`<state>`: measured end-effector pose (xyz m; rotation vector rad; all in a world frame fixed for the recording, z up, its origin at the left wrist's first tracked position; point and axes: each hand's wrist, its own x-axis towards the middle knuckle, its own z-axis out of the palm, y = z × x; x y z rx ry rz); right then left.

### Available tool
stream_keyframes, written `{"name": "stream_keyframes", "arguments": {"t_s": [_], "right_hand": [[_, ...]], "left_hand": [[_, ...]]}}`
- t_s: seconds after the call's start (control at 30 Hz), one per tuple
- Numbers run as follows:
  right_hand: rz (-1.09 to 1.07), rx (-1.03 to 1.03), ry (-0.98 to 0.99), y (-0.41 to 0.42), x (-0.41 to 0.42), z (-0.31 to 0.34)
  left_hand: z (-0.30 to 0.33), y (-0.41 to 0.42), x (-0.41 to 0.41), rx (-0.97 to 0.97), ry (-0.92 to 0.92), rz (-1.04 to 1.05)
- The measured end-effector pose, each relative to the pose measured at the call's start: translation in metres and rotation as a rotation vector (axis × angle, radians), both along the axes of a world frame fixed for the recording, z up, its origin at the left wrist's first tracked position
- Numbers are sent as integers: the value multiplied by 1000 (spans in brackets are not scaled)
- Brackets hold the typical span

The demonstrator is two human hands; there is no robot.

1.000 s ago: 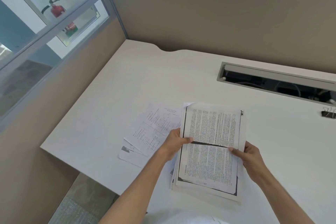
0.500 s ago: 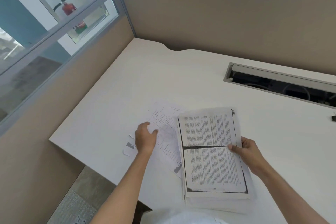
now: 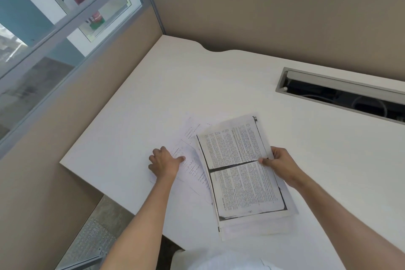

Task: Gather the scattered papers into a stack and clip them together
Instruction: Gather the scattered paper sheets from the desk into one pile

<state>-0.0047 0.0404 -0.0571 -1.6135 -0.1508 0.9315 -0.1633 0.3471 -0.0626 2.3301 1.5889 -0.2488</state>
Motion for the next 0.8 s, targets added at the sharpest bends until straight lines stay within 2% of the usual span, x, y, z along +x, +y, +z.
{"name": "stream_keyframes", "arguments": {"t_s": [0.2,0.33,0.4,0.57,0.7,0.8], "right_hand": [[-6,-18,23,2,-2,-12],[-17,-20,23,-3,-4,-17],[-25,-22,30,-7,-5,-19],[-55,-9,57,-17,-7,-19],[-59,44,73,-19,-4,-14],[-52,91,80,-18,0,-9]], "left_hand": [[-6,3,-3,28,-9,-10],[-6,2,-2,-2,-80,14],[-6,1,-1,-40,-174,33],[2,1,3,-307,-560,125],[16,-1,6,-590,-796,127],[29,1,11,-750,-902,95]]}}
